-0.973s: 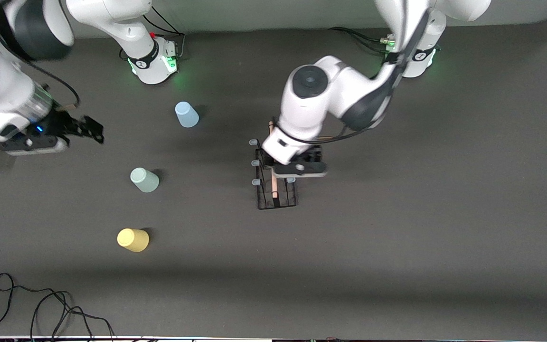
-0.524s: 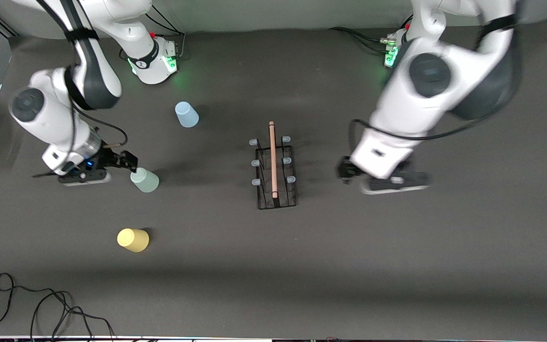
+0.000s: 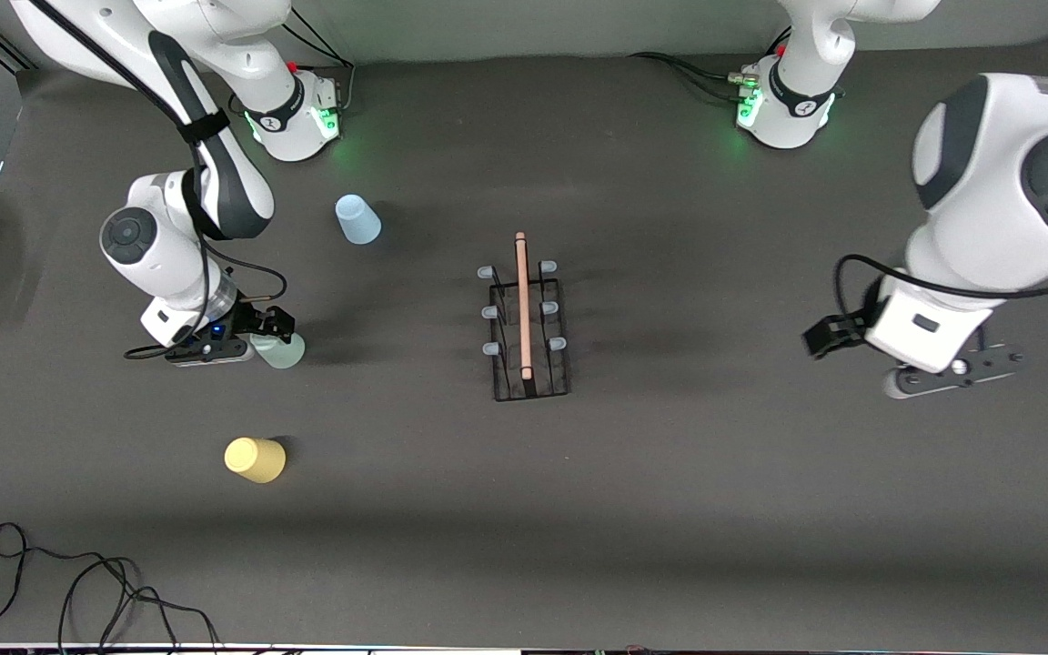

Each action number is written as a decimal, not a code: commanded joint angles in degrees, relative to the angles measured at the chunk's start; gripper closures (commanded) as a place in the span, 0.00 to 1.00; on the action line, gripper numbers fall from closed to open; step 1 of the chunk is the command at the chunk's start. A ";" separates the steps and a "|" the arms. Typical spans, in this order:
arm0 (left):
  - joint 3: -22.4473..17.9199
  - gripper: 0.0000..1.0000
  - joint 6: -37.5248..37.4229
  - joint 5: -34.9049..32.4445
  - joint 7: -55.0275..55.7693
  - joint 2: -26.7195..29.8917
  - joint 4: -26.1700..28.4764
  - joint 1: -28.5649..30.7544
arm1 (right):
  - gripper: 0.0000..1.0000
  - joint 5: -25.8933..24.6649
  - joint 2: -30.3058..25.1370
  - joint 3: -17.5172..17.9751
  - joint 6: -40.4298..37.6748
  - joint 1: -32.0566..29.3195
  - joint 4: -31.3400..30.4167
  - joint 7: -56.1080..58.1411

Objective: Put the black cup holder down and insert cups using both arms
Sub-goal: 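Release the rack with the left gripper while the right gripper grasps the green cup, then lift the pale green cup and carry it over the rack, then lower the green cup onto a rack peg and open the right gripper, then move the right gripper to the yellow cup and grasp it, then lift the yellow cup and carry it over the rack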

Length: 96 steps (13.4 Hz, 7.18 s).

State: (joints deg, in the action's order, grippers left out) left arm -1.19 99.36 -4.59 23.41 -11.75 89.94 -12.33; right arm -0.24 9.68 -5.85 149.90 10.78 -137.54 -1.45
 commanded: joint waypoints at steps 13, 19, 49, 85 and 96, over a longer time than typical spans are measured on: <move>1.98 0.00 -6.20 6.18 -23.33 20.63 8.42 12.24 | 0.79 1.21 -6.51 -0.65 -30.11 -0.14 17.43 -3.36; 2.25 0.00 -6.72 4.06 -23.85 17.11 7.54 12.85 | 0.79 1.21 -6.25 0.05 -58.82 1.95 39.96 -13.20; 1.99 0.00 -4.00 1.43 -23.77 15.26 7.45 13.21 | 0.83 7.71 11.93 -0.30 -22.65 39.67 29.88 -97.07; 2.16 0.00 -3.56 1.43 -23.24 14.65 6.92 12.77 | 0.00 38.38 35.40 -31.15 -19.31 20.77 46.49 24.13; 1.63 0.00 -3.12 3.98 -23.33 14.65 7.18 13.65 | 0.66 29.45 27.18 -35.53 -29.47 24.89 46.14 17.84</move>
State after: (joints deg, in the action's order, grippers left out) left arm 0.56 97.09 -0.70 -0.67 2.90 97.50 1.07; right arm 33.89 43.70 -38.78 125.52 32.85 -90.26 20.15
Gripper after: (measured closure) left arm 0.000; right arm 0.330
